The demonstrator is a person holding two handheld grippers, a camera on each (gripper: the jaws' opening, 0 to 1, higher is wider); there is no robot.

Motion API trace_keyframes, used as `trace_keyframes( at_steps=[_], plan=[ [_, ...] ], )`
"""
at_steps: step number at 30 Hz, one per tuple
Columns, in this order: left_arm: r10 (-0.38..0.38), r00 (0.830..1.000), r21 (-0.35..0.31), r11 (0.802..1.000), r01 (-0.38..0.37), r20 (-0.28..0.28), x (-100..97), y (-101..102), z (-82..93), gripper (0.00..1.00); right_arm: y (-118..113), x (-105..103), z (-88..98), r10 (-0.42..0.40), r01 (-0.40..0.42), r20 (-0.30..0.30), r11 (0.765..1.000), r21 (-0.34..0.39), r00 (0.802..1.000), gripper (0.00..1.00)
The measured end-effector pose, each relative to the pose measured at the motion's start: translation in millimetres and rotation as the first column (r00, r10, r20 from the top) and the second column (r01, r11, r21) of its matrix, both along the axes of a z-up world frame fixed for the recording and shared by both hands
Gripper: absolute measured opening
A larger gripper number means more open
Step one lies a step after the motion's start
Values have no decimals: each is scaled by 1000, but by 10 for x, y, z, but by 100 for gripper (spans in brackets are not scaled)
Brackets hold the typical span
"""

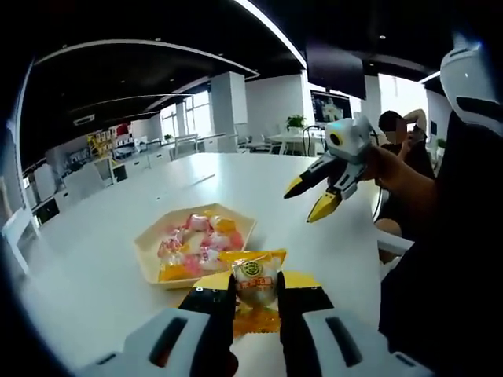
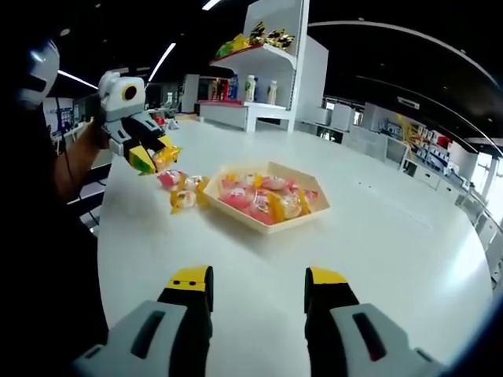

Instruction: Pick up the marshmallows scattered on the table and place them into the bowl on the table

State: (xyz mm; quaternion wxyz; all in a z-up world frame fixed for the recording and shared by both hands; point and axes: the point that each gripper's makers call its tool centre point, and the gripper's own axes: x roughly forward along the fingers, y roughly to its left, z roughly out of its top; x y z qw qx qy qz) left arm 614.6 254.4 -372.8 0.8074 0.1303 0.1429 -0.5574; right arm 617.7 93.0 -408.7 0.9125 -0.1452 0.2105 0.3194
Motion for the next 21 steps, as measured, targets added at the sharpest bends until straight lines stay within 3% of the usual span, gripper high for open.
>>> trace_keyframes(
  at_steps=[21],
  plan=[
    [33,999,-26,999,-33,-10,167,-42,26,22,-44,-5,-29,-11,11,-9,1000,-1,1000,46]
  ],
)
